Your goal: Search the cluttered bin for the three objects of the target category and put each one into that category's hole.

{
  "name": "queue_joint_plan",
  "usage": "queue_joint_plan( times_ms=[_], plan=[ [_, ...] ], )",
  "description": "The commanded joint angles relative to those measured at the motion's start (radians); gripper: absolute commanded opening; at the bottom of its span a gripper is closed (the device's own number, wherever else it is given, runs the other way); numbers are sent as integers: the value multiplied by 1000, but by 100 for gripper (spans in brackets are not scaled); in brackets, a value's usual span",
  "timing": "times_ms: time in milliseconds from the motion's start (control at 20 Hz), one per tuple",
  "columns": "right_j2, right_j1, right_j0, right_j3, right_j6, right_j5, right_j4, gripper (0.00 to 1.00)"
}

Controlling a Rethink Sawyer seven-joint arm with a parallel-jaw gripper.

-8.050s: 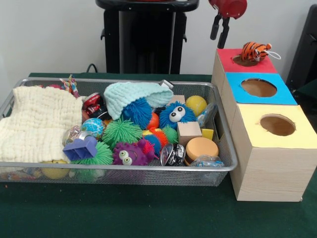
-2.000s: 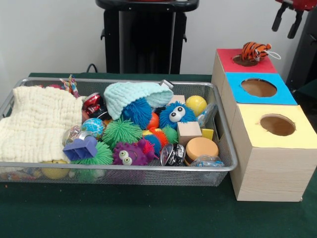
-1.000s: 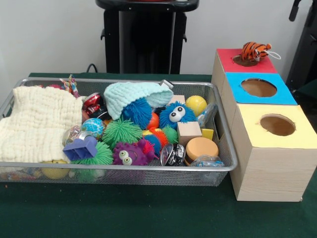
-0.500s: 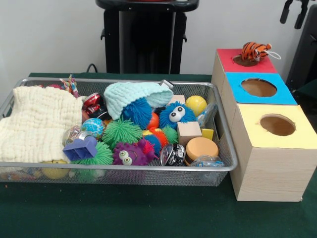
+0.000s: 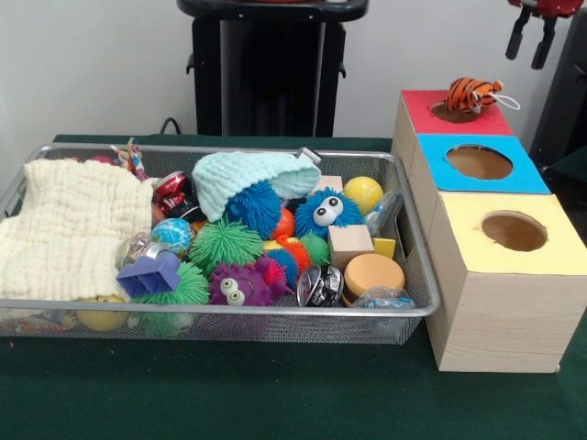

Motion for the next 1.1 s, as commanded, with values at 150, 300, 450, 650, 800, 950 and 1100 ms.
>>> queue_joint_plan(
  times_ms=[150, 300, 450, 650, 800, 950, 1100],
  plan=[
    [196, 11, -64, 109, 205, -138, 40, 100],
    [262, -14, -111, 158, 195, -200, 38, 100],
    [310, -33, -152, 193, 194, -247, 20, 100],
    [378, -59, -213, 247, 203, -317, -15, 100],
    [413, -68, -245, 277, 214, -357, -37, 100],
    [419, -74, -241, 287, 217, -366, -38, 100],
    [447, -77, -264, 304, 221, -393, -53, 100]
  ],
)
